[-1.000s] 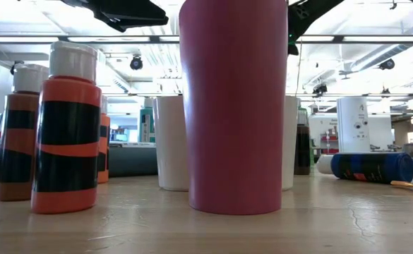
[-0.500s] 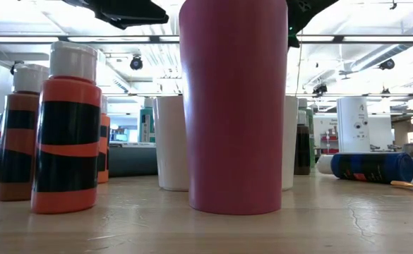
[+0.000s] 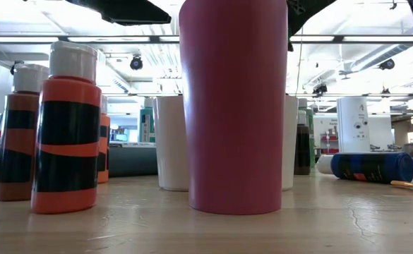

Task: Pick & Place Paint Supplies
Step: Put the gold paint brush into the red cup

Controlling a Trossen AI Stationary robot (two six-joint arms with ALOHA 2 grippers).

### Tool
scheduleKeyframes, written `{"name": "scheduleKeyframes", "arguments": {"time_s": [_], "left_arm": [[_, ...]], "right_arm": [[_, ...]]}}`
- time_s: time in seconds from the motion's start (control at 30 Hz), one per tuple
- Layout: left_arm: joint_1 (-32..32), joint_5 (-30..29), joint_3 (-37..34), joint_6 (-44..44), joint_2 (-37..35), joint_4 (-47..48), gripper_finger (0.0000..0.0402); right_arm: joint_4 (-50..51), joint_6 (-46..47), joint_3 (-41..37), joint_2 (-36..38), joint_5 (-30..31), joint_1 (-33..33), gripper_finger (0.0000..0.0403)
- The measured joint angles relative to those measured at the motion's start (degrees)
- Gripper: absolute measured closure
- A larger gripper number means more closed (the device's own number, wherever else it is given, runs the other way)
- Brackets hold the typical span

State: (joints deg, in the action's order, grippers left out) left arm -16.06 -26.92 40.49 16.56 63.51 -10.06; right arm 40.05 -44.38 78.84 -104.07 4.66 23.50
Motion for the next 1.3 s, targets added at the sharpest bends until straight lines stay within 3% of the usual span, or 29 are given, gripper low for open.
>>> {"name": "scheduleKeyframes", "arguments": {"time_s": [0.3, 0.43, 0.57, 0.73, 1.3], "left_arm": [[1.15, -0.02, -0.07, 0.22, -0.11, 2.11, 0.0250], [1.32, 0.00, -0.09, 0.22, -0.11, 2.08, 0.0250], [1.95, 0.00, -0.11, 0.22, -0.11, 2.07, 0.0250], [2.48, 0.00, -0.13, -0.13, -0.11, 2.16, 0.0250], [2.46, 0.02, -0.31, -0.50, -0.11, 2.47, 0.0250]], "right_arm": [[0.23, 15.28, 0.56, -0.73, 0.69, -0.94, 0.0306], [2.26, 40.10, 2.64, -1.12, 2.53, -1.01, 0.0323], [4.73, 57.40, 5.10, -2.43, -4.20, -0.78, 0.0336], [6.23, 63.90, 5.67, -4.56, -11.03, -0.89, 0.0333], [9.47, 67.45, 8.74, -15.02, -9.59, 0.54, 0.0240]]}}
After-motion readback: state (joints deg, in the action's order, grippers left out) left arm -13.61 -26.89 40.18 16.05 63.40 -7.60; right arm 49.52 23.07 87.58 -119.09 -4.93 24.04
